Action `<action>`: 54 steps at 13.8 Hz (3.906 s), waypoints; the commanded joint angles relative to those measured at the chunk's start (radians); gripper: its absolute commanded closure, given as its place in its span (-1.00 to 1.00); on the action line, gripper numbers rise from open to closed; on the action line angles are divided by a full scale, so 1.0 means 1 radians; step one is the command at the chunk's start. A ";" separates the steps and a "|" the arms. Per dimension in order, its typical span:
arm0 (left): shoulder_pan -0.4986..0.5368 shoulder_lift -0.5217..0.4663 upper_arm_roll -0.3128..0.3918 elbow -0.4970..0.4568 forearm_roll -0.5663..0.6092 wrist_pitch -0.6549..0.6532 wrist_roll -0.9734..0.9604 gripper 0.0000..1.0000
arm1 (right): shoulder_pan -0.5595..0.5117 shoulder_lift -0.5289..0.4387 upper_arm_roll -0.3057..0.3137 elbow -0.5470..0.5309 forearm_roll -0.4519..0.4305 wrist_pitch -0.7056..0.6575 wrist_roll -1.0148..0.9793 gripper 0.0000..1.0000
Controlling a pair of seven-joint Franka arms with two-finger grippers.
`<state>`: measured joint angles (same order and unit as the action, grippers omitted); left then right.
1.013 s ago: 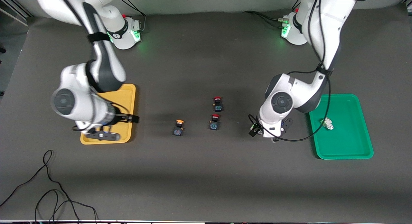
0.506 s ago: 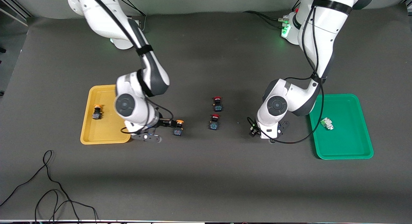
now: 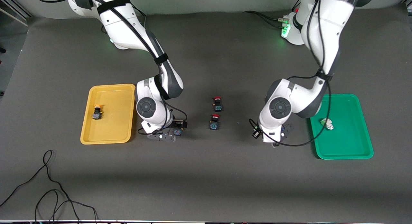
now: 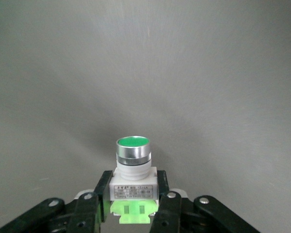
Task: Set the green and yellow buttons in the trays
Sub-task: 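Carry the green button with the left gripper while the right gripper lifts, then set the green button in the green tray and open the left gripper, then lower the yellow button into the yellow tray with the right gripper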
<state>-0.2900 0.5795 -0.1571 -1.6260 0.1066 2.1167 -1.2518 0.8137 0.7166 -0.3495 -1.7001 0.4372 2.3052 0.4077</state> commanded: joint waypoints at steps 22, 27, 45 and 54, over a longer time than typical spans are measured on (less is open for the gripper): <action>0.719 -0.078 0.011 -0.296 0.054 0.106 1.488 0.70 | -0.004 -0.380 -0.233 -0.019 -0.147 -0.470 -0.024 1.00; 0.723 -0.131 0.007 -0.246 0.053 -0.016 1.490 -1.00 | -0.014 -0.387 -0.350 -0.111 -0.158 -0.434 -0.277 1.00; 0.390 -0.596 0.049 0.032 -0.087 -0.678 1.178 -1.00 | -0.011 -0.210 -0.416 -0.526 0.140 0.028 -0.839 1.00; 0.160 -0.593 0.188 0.055 -0.093 -0.659 1.158 -1.00 | -0.001 -0.334 -0.514 -0.428 0.129 -0.183 -0.826 -0.99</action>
<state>-0.1090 0.0031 0.0113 -1.5633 0.0191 1.4478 -0.0985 0.7991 0.4611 -0.8103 -2.1684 0.5507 2.2098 -0.3969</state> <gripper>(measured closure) 0.000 0.000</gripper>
